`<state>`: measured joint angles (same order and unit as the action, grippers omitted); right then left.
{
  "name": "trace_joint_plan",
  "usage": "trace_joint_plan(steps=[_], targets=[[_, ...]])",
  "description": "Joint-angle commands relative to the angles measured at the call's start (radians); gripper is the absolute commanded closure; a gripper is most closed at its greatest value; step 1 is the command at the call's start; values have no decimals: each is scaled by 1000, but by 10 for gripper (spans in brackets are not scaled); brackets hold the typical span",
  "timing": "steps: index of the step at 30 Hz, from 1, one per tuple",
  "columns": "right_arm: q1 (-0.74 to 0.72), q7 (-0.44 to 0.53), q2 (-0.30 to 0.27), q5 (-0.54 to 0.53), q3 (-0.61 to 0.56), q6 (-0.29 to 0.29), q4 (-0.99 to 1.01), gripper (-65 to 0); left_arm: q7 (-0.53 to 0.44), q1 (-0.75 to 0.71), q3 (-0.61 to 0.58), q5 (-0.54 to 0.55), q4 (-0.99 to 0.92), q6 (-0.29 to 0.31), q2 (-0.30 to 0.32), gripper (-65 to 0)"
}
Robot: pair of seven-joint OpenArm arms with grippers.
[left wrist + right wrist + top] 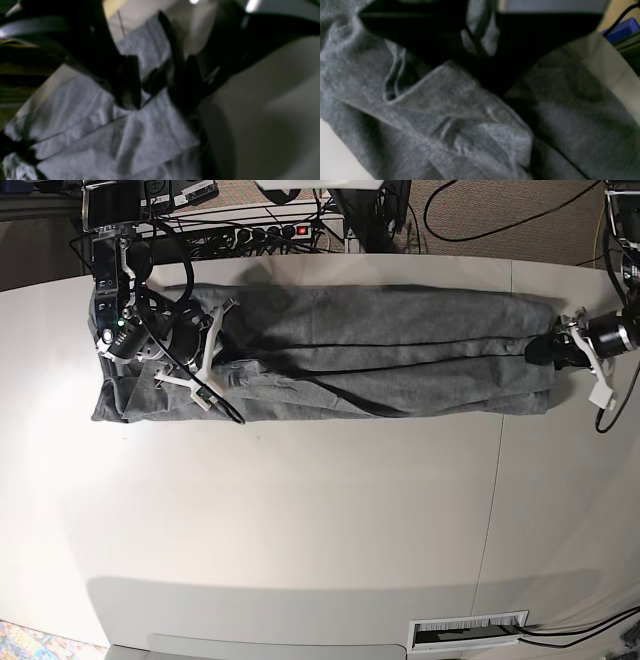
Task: Fold the T-shirt properly
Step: 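Fold the strip end with the left gripper toward the right gripper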
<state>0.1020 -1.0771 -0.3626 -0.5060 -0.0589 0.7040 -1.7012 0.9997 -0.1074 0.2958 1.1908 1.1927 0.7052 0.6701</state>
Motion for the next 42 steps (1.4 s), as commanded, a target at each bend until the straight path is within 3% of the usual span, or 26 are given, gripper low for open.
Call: trace_joint_plan(steps=[1,10,13,17,18,22,27,31,36,42], targets=[[-5,-45,-12,28,6,-6,-5,0,-8,8,7,-32,8,-7,11,-301],[-5,-47,-12,27,6,-6,-5,0,-4,8,7,-34,8,-7,-43,-278],[-5,-47,-12,27,6,-6,-5,0,14,8,7,-11,8,-7,-61,-212],[-5,-43,-12,28,6,-6,-5,0,18,8,8,79,10,-7,-38,-14],[-5,-39,-12,28,6,-6,-5,0,26,8,8,127,10,-7,-23,0],[-5,-17,-11,24,5,-6,-5,0,100,8,9,293,29,-7,47,0],[-5,-10,-11,-51,-4,-6,-5,0,171,8,10,293,83,-7,87,0],[-5,14,-11,-61,-86,-6,-5,0,206,7,10,293,124,-7,85,0],[-6,82,-11,-42,-192,-6,-5,0,205,7,10,293,229,-7,57,0],[-29,90,-11,-29,-202,-6,-5,0,209,5,10,293,427,-7,-37,0]])
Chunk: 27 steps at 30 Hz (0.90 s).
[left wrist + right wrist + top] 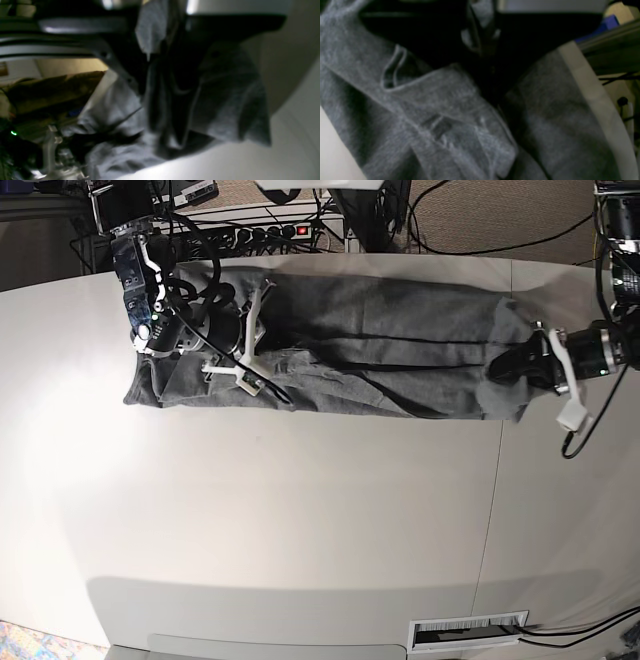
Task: Fold the T-shirt properly
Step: 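Fold the strip end with the left gripper toward the right gripper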
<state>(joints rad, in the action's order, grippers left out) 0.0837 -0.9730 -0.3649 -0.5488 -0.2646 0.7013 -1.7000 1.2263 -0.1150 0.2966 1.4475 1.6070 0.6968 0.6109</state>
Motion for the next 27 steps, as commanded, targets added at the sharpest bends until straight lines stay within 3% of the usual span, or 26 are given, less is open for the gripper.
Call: trace_joint_plan(steps=[1,10,15,21,25,27], targets=[[-17,-14,-9,16,4,-3,-6,0,-15,10,9,36,50,1,3,0],[-20,-22,-9,14,4,-3,-6,0,-18,-23,7,36,178,1,-188,0],[-20,-21,-9,14,4,-3,-7,0,-84,-42,7,36,177,1,-301,0],[-20,-24,-10,6,4,-3,-8,0,-266,-43,7,-232,177,1,-369,0],[-20,-23,-10,7,5,-3,-8,0,-238,-43,7,-238,175,1,-376,-150],[-20,-22,-10,7,5,-3,-8,0,-200,-43,7,-209,175,1,-375,-188]])
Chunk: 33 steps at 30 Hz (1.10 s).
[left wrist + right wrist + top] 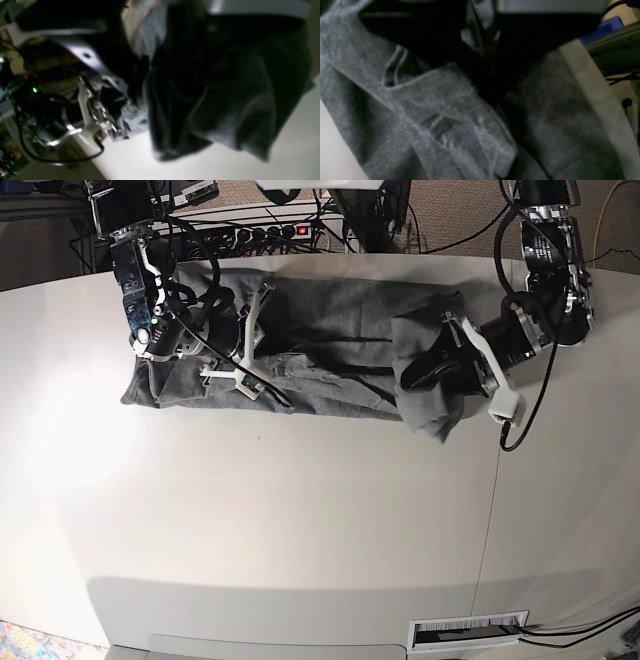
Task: Fold the T-shirt properly
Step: 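Fold the strip end with the left gripper toward the right gripper, then press the folded end flat with the left gripper and release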
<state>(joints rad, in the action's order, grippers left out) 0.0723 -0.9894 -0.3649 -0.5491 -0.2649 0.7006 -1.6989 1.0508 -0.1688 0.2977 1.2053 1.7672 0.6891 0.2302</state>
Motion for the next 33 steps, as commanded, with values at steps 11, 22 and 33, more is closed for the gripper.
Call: trace_joint_plan(steps=[11,22,33], targets=[[-46,-11,-12,7,6,-2,-10,0,119,9,-85,232,15,9,45,-187],[-43,-143,-12,-245,238,-2,-115,0,-301,19,-173,-459,15,9,47,0],[53,-153,-12,-326,380,-2,-127,0,-648,19,-417,-813,-36,-100,46,0]])
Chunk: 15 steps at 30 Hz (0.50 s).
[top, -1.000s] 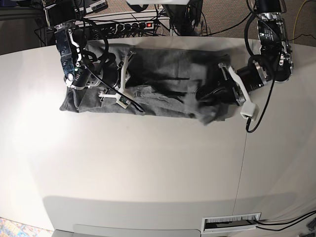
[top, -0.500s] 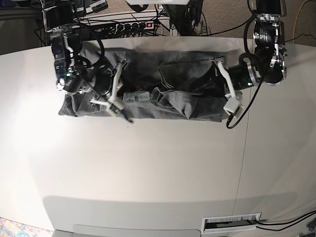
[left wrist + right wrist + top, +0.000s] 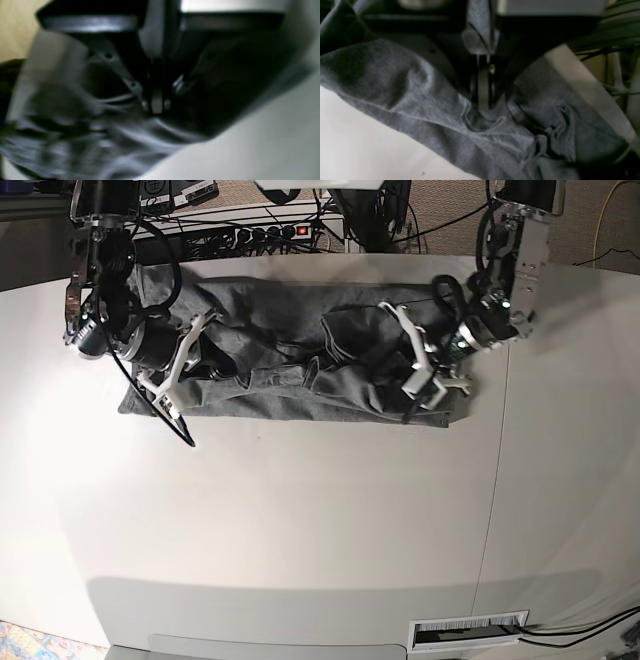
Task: Fold the T-shirt properly
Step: 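Press the folded end flat with the left gripper and release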
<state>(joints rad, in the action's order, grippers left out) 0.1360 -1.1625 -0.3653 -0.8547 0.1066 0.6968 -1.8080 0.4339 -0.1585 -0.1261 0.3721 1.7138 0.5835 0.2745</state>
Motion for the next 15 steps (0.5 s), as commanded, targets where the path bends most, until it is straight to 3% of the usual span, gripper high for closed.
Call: trace_joint_plan(steps=[1,7,9,11,15], targets=[[-11,19,-11,-20,9,1,-18,0,-56,10,-26,22,18,0,2,0],[-11,16,-11,-19,8,1,-18,0,-75,58,-141,-6,18,-26,-71,0],[-11,8,-12,-19,8,1,-18,0,-39,79,-153,-10,18,-22,-96,0],[-11,2,-12,-17,9,1,-18,0,55,103,-153,-14,28,-5,-95,0],[-12,8,-12,-1,9,1,-17,0,339,148,-121,-13,100,-3,-89,0]])
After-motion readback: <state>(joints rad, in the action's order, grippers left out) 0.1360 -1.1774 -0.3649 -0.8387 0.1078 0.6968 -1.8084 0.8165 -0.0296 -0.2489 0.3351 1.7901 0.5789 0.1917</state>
